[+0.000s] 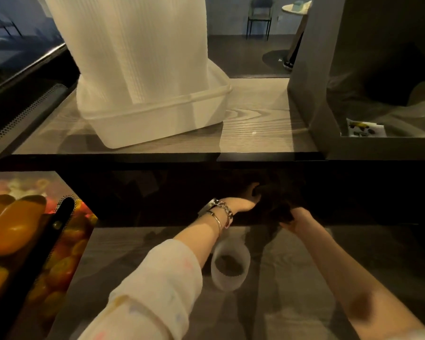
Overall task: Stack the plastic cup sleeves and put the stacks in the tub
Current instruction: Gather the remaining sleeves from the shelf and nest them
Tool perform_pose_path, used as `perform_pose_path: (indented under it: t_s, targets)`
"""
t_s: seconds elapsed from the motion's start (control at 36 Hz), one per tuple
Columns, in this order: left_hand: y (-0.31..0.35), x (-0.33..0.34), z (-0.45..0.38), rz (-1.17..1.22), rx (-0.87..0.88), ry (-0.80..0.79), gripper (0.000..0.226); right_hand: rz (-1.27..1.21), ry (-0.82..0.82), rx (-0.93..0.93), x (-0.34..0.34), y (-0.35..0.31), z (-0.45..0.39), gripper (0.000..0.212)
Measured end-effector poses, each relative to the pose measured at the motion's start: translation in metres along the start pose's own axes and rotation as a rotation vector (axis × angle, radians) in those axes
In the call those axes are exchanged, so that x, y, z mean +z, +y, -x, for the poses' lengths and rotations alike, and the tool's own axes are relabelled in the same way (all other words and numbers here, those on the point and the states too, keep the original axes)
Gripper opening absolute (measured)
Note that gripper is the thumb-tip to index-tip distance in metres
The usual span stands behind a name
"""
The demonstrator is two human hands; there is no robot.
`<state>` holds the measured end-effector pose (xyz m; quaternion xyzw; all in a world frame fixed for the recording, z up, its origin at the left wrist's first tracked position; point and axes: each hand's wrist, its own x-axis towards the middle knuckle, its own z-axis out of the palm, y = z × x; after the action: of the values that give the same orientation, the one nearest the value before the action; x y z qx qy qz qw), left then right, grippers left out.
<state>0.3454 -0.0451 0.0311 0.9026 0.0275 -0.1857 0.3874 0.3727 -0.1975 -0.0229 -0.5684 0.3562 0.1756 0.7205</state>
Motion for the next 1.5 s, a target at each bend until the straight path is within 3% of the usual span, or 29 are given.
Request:
perform_pose_path:
  t_s: [0.19, 0.33, 0.44, 0.56, 0.64, 0.72, 0.81, 0.92, 1.03, 1.17, 1.31, 1.5]
  targets:
    - [0.007, 0.002, -0.007, -0.043, 0.027, -0.088, 0.049, -0.003, -0.061, -0.005, 0.0, 0.0, -0.008, 0.045]
    - [0.013, 0.004, -0.012, -0.094, 0.052, -0.125, 0.048, 0.089, -0.05, -0.072, 0.006, -0.001, -0.021, 0.014]
    - [0.008, 0.005, -0.013, -0.132, 0.032, -0.145, 0.046, 0.011, -0.076, -0.043, 0.01, 0.004, -0.02, 0.01]
    - [0.002, 0.004, -0.013, -0.066, 0.019, -0.091, 0.044, -0.161, -0.181, -0.065, 0.009, 0.008, -0.007, 0.026]
    - [-0.01, -0.001, -0.008, -0.045, 0.022, -0.031, 0.052, 0.062, -0.098, -0.231, 0.004, 0.018, 0.01, 0.036]
    - [-0.03, -0.005, 0.005, 0.007, -0.054, -0.095, 0.067, 0.428, -0.106, -0.507, 0.003, 0.033, 0.029, 0.047]
    - [-0.05, -0.003, 0.019, -0.049, -0.21, -0.163, 0.052, 0.628, -0.193, -0.68, 0.003, 0.056, 0.043, 0.06]
    - [-0.069, 0.003, 0.035, 0.039, -0.183, -0.084, 0.042, 0.746, -0.259, -0.83, -0.001, 0.085, 0.047, 0.066]
    - [-0.081, 0.009, 0.046, 0.181, -0.167, -0.01, 0.06, 0.649, -0.346, -0.702, -0.002, 0.097, 0.046, 0.07]
    - [-0.086, 0.018, 0.055, 0.325, -0.205, 0.055, 0.07, 0.71, -0.316, -0.668, 0.001, 0.095, 0.043, 0.059]
    - [-0.081, 0.005, 0.063, 0.378, -0.103, 0.092, 0.073, 0.661, -0.345, -0.759, 0.003, 0.076, 0.059, 0.051]
    - [-0.054, -0.028, 0.109, 0.388, 0.152, 0.183, 0.07, 0.622, -0.46, -0.934, 0.0, 0.043, 0.118, 0.058]
